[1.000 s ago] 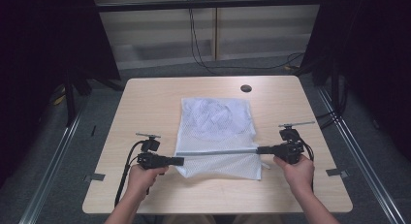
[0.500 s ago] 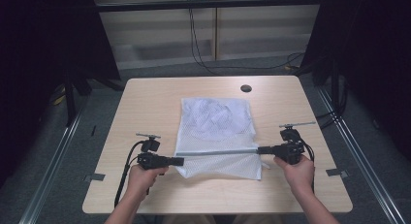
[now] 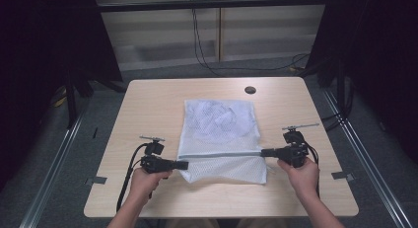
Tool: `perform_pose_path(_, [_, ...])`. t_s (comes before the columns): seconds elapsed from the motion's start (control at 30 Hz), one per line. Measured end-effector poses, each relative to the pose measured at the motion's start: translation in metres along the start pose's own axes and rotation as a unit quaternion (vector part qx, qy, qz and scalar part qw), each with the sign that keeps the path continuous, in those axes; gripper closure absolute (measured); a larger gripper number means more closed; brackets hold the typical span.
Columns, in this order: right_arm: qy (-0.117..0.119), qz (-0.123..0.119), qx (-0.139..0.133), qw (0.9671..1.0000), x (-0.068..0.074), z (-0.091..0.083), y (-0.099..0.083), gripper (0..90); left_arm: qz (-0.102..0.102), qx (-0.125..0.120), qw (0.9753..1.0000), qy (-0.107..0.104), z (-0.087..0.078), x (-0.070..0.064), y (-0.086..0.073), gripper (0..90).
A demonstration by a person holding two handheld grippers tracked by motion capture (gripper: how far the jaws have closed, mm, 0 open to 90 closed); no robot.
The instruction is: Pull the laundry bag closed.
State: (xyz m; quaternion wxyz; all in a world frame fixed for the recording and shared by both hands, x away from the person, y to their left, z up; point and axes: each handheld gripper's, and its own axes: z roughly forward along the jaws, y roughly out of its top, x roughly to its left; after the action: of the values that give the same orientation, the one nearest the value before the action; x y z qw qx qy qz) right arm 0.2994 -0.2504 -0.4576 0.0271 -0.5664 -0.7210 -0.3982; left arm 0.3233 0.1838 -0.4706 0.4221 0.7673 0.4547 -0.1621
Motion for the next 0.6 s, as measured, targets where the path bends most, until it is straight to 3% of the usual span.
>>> perform_pose_path(0.07, [-0.003,0.002,-0.007,1.0000,0.001,0.000,0.001,75.3,0.011,0.004,0.9997,0.020,-0.001,0.001,0.001,59.3])
perform_pose_path(0.1, [-0.003,0.003,-0.010,0.9999,0.000,-0.001,0.001,71.6,0.011,0.005,0.9997,0.019,-0.001,0.001,0.001,55.4])
perform_pose_path(0.17, [-0.007,0.003,-0.015,0.9999,0.000,-0.002,0.001,65.6,0.005,0.000,0.9995,0.033,-0.001,0.001,0.002,42.0])
perform_pose_path(0.27, [-0.016,-0.004,-0.024,0.9996,0.001,-0.004,0.002,53.7,0.019,-0.007,0.9982,0.057,-0.002,0.000,0.003,29.9])
perform_pose_path(0.4, [-0.024,-0.019,-0.033,0.9990,0.004,-0.007,0.002,43.0,0.032,-0.027,0.9964,0.074,-0.005,-0.003,0.004,21.3])
perform_pose_path(0.6, [-0.039,-0.050,-0.049,0.9968,0.003,-0.012,-0.001,28.7,0.062,-0.034,0.9929,0.095,-0.012,-0.003,0.003,13.2])
